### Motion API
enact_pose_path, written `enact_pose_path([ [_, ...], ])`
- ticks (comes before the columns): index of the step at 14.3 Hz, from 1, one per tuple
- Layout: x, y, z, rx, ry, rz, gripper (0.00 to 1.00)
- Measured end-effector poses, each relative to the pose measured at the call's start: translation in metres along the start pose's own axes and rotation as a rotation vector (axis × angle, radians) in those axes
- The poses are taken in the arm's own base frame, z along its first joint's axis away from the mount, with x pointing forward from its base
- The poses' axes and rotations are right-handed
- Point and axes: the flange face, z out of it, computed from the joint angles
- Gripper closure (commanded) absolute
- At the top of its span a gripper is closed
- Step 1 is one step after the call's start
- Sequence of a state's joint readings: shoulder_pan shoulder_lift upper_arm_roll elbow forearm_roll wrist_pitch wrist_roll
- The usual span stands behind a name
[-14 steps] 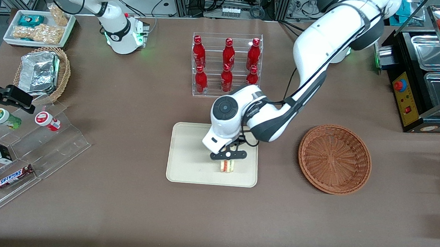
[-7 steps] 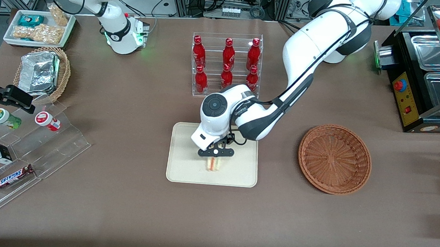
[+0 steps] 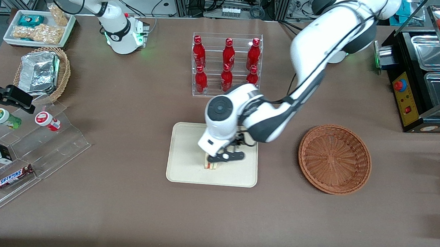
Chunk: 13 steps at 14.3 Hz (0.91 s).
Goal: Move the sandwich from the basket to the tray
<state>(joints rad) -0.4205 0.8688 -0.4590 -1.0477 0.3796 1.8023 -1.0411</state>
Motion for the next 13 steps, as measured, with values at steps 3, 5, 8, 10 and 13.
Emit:
enact_pose_path([
  [3, 0.045, -0.092, -0.107, 0.001, -0.065, -0.023, 0.0],
  [5, 0.071, -0.174, -0.163, -0.001, -0.12, -0.008, 0.0],
  [8, 0.104, -0.306, -0.212, 0.004, -0.189, 0.007, 0.0],
  [10, 0.116, -0.379, -0.229, 0.0, -0.215, 0.012, 0.0],
  [13, 0.114, -0.447, -0.252, 0.006, -0.24, -0.041, 0.0],
])
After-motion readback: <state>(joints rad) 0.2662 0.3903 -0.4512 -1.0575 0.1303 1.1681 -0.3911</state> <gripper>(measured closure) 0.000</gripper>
